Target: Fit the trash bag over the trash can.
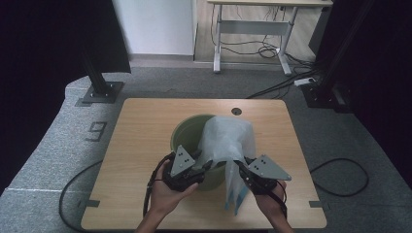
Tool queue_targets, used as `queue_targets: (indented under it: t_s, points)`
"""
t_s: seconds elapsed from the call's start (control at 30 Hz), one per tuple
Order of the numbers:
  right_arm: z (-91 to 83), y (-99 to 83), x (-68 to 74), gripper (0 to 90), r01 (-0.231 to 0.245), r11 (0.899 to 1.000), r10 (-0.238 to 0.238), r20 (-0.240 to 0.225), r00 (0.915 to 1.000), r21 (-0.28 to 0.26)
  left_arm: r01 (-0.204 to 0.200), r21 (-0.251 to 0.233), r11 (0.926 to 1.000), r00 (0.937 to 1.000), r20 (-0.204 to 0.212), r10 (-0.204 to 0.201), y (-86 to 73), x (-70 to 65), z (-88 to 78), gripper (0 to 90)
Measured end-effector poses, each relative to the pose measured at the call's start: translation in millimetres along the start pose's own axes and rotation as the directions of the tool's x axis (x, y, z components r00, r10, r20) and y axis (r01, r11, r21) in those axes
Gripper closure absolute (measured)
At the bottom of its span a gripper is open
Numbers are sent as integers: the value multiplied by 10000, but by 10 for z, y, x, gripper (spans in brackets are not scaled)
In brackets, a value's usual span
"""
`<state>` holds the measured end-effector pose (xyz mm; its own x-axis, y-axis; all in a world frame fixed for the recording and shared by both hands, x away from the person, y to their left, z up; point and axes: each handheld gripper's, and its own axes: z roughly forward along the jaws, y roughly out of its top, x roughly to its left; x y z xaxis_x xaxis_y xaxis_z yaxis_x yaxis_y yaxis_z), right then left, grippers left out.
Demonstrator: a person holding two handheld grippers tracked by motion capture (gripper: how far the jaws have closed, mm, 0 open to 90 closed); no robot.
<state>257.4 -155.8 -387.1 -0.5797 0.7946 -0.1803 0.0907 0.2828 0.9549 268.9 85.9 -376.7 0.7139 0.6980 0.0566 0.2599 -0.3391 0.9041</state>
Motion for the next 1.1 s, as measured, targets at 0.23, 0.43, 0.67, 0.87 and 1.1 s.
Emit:
queue_targets:
  t_s: [0.23,0.43,0.67,0.87,1.1]
  points:
    - [-56,-112,-8,770,-251,9996,246,-431,9988,-95,113,293,9995,9977,661,-132,55,68,46,864]
    - [-206,-231,12,490,-634,9976,610,-847,9945,-264,448,237,9987,9989,111,-451,44,214,-15,896]
    - [-557,-403,-50,365,-1107,9924,998,-1744,9796,-535,949,100,9954,9933,-677,-941,-41,473,-150,896]
    - [-564,-574,-288,340,-1775,9841,1752,-1256,9765,-74,1399,-118,9901,9836,-1130,-1403,-112,672,-281,896]
    - [-320,-821,-549,313,-2360,9698,2397,-598,9690,623,1846,-161,9827,9729,-1386,-1850,-146,937,-347,896]
